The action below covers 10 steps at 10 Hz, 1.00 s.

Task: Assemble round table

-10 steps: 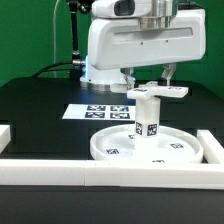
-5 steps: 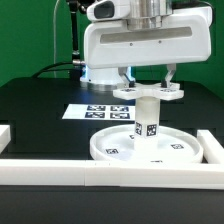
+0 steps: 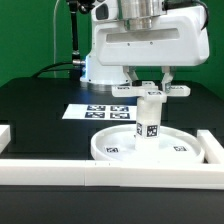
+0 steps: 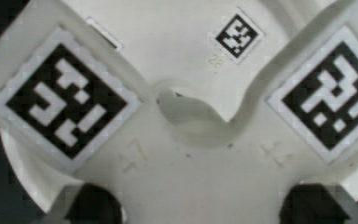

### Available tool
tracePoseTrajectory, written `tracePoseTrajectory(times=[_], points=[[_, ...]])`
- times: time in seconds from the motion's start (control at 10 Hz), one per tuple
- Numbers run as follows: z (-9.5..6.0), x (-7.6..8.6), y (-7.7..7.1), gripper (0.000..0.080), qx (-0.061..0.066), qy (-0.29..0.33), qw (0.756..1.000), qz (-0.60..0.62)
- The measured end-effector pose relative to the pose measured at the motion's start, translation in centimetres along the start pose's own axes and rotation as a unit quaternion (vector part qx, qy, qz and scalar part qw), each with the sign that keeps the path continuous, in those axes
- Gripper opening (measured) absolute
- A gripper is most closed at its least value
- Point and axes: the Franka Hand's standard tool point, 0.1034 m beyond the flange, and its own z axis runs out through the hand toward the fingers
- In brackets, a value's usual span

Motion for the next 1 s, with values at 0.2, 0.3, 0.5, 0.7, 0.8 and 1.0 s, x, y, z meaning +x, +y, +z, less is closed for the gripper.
tracePoseTrajectory(times=[0.2,0.3,0.5,0.7,0.8,1.0], points=[[0.02,0.1,-0.01,0.0442,0.005,0.001,0.996,0.085],[0.06,0.15,0.01,0.0442,0.01,0.001,0.992,0.122],[0.08,0.31,-0.08,0.0442,0.025,0.003,0.979,0.203],[0.1,0.31,-0.15,0.0442,0.028,0.001,0.963,0.269],[0.11,0.34,-0.19,0.0442,0.029,0.001,0.952,0.303],[0.12,0.37,-0.17,0.0442,0.03,0.0,0.938,0.346]])
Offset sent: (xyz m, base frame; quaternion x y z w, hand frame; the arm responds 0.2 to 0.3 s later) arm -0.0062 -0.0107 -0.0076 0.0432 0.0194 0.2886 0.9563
